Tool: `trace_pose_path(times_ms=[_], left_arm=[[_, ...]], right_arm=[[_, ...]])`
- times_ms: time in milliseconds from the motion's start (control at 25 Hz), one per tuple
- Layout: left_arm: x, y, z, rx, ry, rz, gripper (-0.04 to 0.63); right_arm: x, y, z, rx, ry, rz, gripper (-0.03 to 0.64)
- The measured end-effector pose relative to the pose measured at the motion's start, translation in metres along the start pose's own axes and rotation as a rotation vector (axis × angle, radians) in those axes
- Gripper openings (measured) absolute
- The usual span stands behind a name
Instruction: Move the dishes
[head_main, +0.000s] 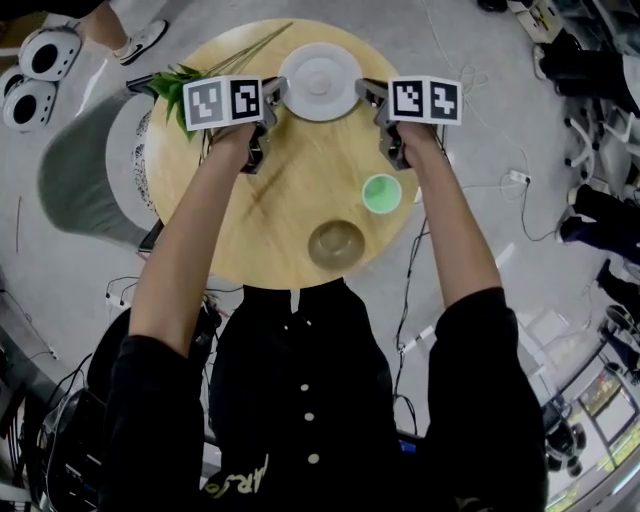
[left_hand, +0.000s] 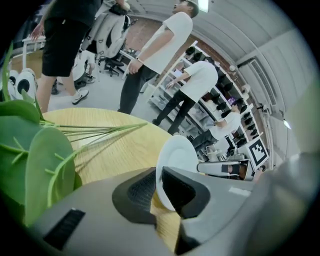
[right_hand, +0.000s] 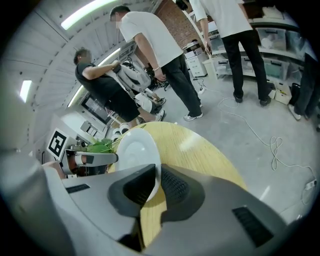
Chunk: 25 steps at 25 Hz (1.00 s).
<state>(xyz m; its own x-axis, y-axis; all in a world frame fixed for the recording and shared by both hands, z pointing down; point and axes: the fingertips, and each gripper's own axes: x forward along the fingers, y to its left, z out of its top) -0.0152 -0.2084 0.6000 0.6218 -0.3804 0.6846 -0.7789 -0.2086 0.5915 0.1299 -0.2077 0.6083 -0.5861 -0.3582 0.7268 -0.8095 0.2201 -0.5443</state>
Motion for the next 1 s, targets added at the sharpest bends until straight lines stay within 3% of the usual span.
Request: trace_pose_path(times_ms=[440, 1000], left_arm=[[-0.047, -0.03, -0.005, -0.003, -0.05, -0.044, 0.038], [-0.13, -0.05, -0.051, 0.006, -0.057, -0.072, 0.037]], right_arm=[[-0.041, 0.036, -0.005, -0.027, -0.026, 0.0, 0.034], [-0.083, 0.105, -0.055, -0.067, -0.002, -0.003, 0.035]])
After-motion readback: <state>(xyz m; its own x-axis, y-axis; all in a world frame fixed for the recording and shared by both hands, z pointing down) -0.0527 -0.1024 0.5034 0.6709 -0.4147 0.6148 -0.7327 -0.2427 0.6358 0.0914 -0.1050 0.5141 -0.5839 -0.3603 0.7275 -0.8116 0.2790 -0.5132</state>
